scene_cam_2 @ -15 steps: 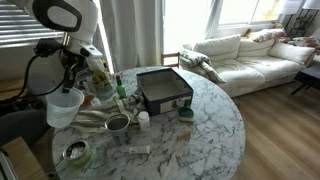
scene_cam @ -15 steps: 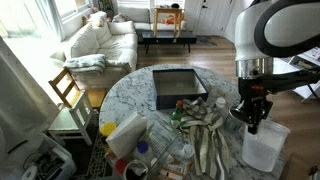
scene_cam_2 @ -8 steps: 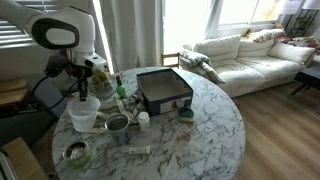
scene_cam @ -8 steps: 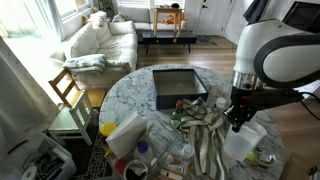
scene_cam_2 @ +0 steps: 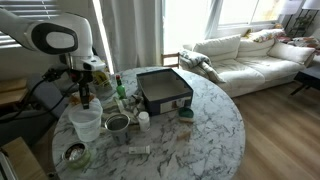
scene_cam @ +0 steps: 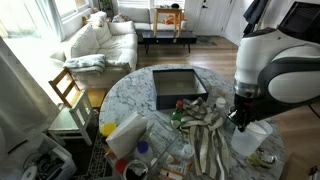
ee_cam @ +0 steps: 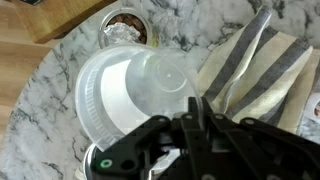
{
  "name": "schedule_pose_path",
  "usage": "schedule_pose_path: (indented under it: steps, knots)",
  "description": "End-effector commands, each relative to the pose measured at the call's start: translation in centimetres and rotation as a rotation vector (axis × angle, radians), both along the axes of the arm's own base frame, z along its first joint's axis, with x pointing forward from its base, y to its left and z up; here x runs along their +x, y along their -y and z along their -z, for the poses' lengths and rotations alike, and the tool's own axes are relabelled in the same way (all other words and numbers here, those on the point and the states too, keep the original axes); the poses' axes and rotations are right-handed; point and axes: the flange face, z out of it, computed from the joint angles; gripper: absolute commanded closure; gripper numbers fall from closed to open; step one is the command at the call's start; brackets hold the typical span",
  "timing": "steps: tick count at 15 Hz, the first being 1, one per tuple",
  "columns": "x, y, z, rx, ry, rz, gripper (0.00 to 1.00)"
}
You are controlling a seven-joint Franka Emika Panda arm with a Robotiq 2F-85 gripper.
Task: Put the plastic jar on it's side then take the metal cup out of it
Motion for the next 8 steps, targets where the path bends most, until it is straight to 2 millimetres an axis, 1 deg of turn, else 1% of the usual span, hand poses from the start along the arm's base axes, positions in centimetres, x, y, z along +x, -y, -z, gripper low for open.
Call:
schedule_pose_path:
  steps: [1,4,8]
  knots:
    - [-0.7,-0.2,1.4,-0.027,0.056,0.010,0.99]
    - [-1.0,-0.1,2.3,-0.040,0.079,0.017,0.99]
    - [-2.0,0.5,3.1,-0.094,0.037,0.008,0.99]
